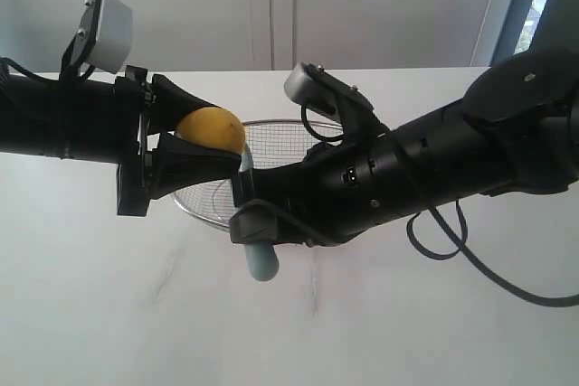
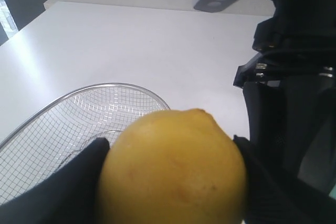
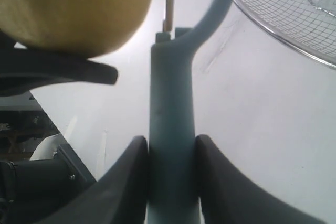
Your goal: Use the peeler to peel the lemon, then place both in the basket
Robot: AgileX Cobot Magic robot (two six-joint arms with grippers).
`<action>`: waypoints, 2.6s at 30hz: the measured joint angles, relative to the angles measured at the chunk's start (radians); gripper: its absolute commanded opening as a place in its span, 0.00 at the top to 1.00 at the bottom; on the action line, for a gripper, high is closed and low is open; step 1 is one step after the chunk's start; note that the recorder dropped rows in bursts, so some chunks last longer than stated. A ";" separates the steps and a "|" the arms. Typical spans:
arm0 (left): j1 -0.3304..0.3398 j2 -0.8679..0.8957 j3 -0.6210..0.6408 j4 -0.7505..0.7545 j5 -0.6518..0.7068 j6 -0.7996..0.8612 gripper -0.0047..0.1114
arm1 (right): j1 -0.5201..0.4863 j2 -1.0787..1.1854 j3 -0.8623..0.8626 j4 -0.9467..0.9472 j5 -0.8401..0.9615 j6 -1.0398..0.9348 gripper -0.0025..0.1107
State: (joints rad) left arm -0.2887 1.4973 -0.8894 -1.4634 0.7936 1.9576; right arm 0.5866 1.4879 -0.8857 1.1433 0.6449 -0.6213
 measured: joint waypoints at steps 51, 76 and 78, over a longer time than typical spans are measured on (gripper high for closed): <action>0.000 0.000 0.000 0.000 -0.008 0.000 0.96 | 0.000 -0.139 0.000 -0.133 -0.067 0.115 0.98; 0.000 0.000 0.000 0.002 -0.010 0.000 0.96 | -0.022 -0.511 0.011 -0.942 -0.027 0.761 0.98; 0.000 0.000 0.000 0.002 -0.010 0.000 0.96 | -0.022 -0.495 0.031 -0.966 -0.042 0.782 0.98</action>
State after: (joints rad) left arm -0.2887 1.4973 -0.8894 -1.4614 0.7840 1.9576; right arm 0.5643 0.9930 -0.8542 0.1769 0.6031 0.1603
